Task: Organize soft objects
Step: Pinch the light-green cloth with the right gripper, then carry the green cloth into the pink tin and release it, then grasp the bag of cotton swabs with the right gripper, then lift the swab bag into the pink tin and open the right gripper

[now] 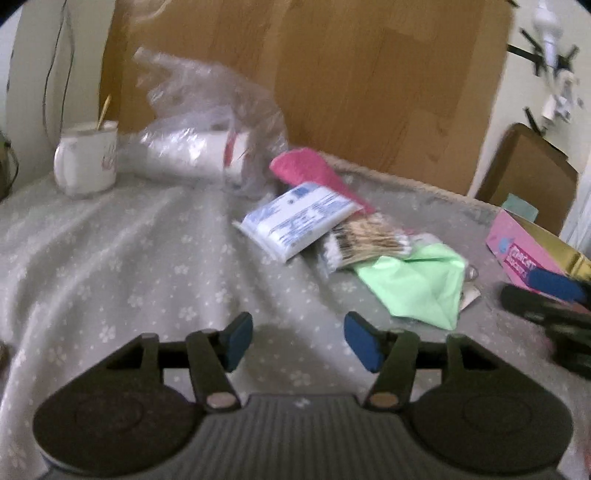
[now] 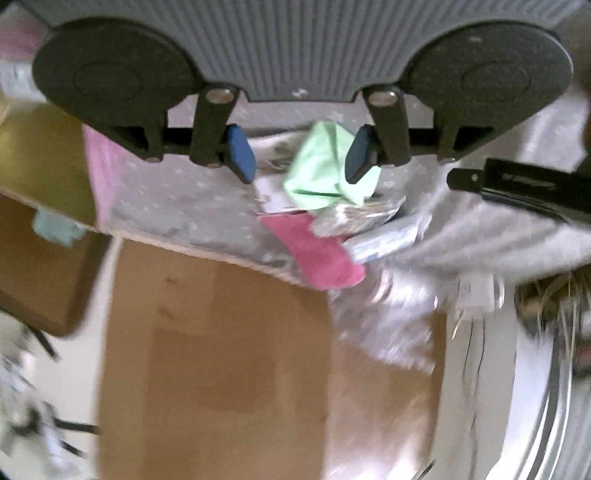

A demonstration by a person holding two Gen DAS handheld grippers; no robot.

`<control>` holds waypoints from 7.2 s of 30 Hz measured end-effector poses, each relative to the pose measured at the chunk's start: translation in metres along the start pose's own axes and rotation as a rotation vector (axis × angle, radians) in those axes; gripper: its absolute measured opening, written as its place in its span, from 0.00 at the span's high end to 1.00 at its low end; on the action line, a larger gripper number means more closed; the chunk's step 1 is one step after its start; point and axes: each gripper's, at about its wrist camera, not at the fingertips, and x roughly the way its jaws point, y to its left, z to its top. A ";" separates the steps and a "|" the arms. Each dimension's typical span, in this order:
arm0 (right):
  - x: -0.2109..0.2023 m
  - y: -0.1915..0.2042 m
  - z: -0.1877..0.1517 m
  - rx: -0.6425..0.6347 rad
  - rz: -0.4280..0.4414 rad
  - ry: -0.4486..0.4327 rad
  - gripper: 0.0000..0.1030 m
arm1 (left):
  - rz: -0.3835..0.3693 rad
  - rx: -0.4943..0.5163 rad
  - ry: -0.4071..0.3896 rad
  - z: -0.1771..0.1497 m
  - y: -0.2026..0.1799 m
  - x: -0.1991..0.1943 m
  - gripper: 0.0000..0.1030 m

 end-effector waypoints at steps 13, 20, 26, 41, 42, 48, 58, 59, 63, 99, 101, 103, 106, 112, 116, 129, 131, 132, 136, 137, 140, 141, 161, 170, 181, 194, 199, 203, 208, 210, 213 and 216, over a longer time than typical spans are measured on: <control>-0.003 0.032 -0.006 -0.108 0.048 0.085 0.96 | -0.072 -0.041 -0.033 0.004 0.001 0.001 0.34; -0.113 0.004 -0.048 0.032 0.080 0.049 0.96 | -0.078 -0.019 -0.036 0.004 -0.003 -0.001 0.32; -0.136 -0.021 -0.079 0.126 0.001 0.109 0.92 | -0.166 -0.038 0.030 0.002 -0.012 -0.002 0.32; -0.099 -0.014 -0.083 0.164 0.042 0.121 0.92 | -0.383 0.162 0.268 -0.026 -0.147 0.000 0.60; -0.102 -0.014 -0.081 0.170 0.039 0.097 0.92 | -0.383 0.177 0.266 -0.026 -0.153 -0.001 0.61; -0.139 -0.026 -0.061 0.078 -0.146 -0.132 0.92 | -0.526 0.228 0.193 0.000 -0.192 -0.030 0.60; -0.115 -0.148 -0.052 0.088 -0.552 -0.079 0.87 | -0.583 0.379 -0.022 0.045 -0.308 -0.034 0.23; -0.104 -0.166 -0.057 0.117 -0.553 0.005 0.72 | -0.552 0.385 -0.031 0.041 -0.315 -0.028 0.22; -0.109 -0.208 -0.073 0.329 -0.540 0.071 0.38 | -0.511 0.357 0.012 0.025 -0.306 -0.013 0.18; -0.002 0.001 -0.004 0.122 0.040 -0.013 0.27 | -0.119 -0.189 -0.046 -0.001 0.010 -0.006 0.07; 0.017 0.014 0.005 0.036 0.089 0.012 0.20 | -0.117 -0.191 -0.062 0.000 0.010 -0.008 0.07; 0.036 0.028 0.012 -0.062 0.108 0.035 0.17 | -0.119 -0.194 -0.072 0.000 0.011 -0.009 0.07; 0.070 0.039 0.020 -0.164 0.105 0.109 0.15 | -0.123 -0.197 -0.082 0.000 0.011 -0.010 0.07; 0.082 0.027 0.025 -0.120 0.108 0.157 0.45 | -0.109 -0.184 -0.095 -0.001 0.008 -0.012 0.06; 0.040 0.028 0.010 -0.113 0.114 0.124 0.46 | -0.110 -0.186 -0.094 -0.001 0.008 -0.012 0.05; -0.075 -0.003 -0.059 -0.038 0.062 0.101 0.43 | -0.095 -0.184 -0.071 -0.001 0.009 -0.009 0.03; -0.068 -0.009 -0.058 0.008 0.059 0.132 0.43 | -0.089 -0.187 -0.067 0.000 0.010 -0.008 0.03; -0.067 -0.011 -0.058 0.024 0.052 0.138 0.43 | -0.088 -0.189 -0.065 0.000 0.011 -0.008 0.03; -0.070 -0.013 -0.060 0.064 0.045 0.130 0.43 | -0.087 -0.200 -0.056 0.000 0.013 -0.007 0.02; -0.071 -0.013 -0.061 0.068 0.043 0.127 0.43 | -0.086 -0.200 -0.053 0.000 0.013 -0.006 0.02; -0.074 -0.012 -0.062 0.067 0.039 0.123 0.43 | -0.085 -0.193 -0.052 0.000 0.011 -0.006 0.02; -0.075 -0.013 -0.063 0.067 0.039 0.123 0.43 | -0.084 -0.190 -0.052 0.000 0.011 -0.006 0.02; -0.074 -0.012 -0.064 0.059 0.006 0.119 0.43 | -0.089 -0.190 -0.051 0.000 0.010 -0.006 0.02; -0.074 -0.014 -0.064 0.059 0.009 0.119 0.43 | -0.088 -0.190 -0.051 0.000 0.010 -0.006 0.02; -0.074 -0.016 -0.063 0.062 0.010 0.121 0.42 | -0.088 -0.190 -0.051 0.000 0.010 -0.006 0.02; -0.085 -0.006 -0.066 0.045 0.042 0.157 0.45 | -0.161 -0.115 0.014 0.001 0.000 0.002 0.03; -0.104 -0.004 -0.076 0.064 0.051 0.144 0.34 | -0.264 -0.069 0.057 -0.006 -0.021 -0.008 0.03; -0.113 -0.014 -0.080 0.099 0.067 0.153 0.23 | -0.401 -0.003 0.127 -0.014 -0.058 -0.019 0.04; -0.112 -0.020 -0.082 0.152 0.126 0.151 0.49 | -0.511 0.068 0.252 -0.023 -0.096 -0.010 0.10; -0.114 -0.013 -0.082 0.106 0.085 0.122 0.54 | -0.516 0.076 0.265 -0.031 -0.106 -0.005 0.32; -0.124 -0.013 -0.077 0.072 0.010 0.052 0.55 | -0.552 0.119 0.300 -0.031 -0.128 -0.010 0.31; -0.139 -0.032 -0.066 0.113 -0.058 -0.041 0.55 | -0.574 0.177 0.231 -0.013 -0.150 -0.022 0.31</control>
